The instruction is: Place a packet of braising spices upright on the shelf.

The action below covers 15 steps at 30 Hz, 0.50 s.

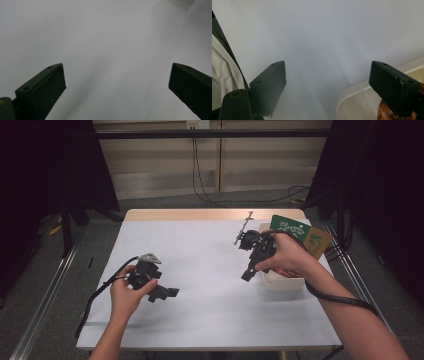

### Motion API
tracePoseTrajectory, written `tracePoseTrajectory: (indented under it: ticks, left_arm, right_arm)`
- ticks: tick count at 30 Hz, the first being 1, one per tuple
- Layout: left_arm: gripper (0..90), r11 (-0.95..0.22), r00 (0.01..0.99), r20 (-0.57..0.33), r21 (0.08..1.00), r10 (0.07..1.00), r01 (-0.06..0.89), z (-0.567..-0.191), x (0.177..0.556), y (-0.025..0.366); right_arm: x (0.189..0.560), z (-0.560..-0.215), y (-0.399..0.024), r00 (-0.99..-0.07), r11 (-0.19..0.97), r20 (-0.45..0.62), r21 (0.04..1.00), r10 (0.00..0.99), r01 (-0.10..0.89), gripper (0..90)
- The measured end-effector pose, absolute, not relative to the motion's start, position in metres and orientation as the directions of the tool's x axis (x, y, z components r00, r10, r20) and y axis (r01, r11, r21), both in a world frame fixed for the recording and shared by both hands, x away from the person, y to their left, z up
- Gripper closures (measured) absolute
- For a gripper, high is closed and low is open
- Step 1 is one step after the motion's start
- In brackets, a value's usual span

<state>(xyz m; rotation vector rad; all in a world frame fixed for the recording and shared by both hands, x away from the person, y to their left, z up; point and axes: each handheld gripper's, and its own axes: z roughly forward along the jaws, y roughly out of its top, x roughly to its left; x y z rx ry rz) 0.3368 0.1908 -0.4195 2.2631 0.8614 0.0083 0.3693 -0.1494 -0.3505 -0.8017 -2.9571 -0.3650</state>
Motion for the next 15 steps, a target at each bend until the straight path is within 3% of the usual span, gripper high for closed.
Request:
tracePoseTrajectory:
  ticks: [15]
  left_arm:
    - [0.5, -0.53, 0.777, -0.229, 0.617, 0.586, 0.582, -0.421, 0.336, 0.19]
  right_arm:
    - [0.358, -0.379, -0.143, -0.879, 0.852, 0.11, 0.214, 0.464, 0.477, 14.3]
